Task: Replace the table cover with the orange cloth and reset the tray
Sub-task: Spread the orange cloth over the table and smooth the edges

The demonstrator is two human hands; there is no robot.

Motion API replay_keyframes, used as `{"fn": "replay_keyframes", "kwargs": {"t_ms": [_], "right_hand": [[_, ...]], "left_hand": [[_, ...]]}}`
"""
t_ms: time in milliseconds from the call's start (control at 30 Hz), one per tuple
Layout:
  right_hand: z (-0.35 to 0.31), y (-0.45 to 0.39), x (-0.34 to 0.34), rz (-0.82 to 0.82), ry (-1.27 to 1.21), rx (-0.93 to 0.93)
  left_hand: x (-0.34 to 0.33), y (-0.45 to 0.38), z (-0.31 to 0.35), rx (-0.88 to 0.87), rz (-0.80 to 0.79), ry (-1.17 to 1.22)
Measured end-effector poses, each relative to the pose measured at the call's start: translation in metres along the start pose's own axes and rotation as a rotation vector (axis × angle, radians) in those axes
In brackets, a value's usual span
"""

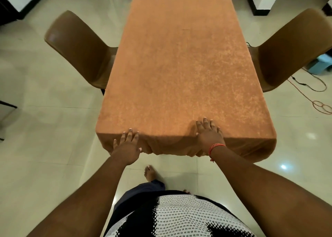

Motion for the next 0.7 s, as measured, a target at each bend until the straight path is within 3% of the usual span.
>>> {"fn": "replay_keyframes", "kwargs": {"t_ms": [267, 433, 533, 700], "right_hand": [[-0.086, -0.03, 0.01, -0.023, 0.036, 0.146], [-0.16, -0.055, 0.005, -0.048, 0.073, 0.18], [-0.214, -0.074, 0.001, -0.053, 0.114, 0.167], [-0.317, -0.111, -0.012, -0.083, 0.13, 0.107]], "left_hand": [[0.018, 0.003, -0.069, 0.104, 0.059, 0.037], [0.029, -0.028, -0.116, 0.081, 0.099, 0.102], [0.037, -0.053, -0.142, -0.027, 0.109, 0.114], [0.043, -0.08, -0.19, -0.352, 0.142, 0.056]]}}
Point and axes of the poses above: each hand's wrist, its own y-axis away from the middle knuckle, its own x-axis out of the back of the hand, z = x × y, the point moved 4 cm from there along -y, towards the middle knuckle, and after that the axes turned 1 degree about x, right-handed, at the moved point
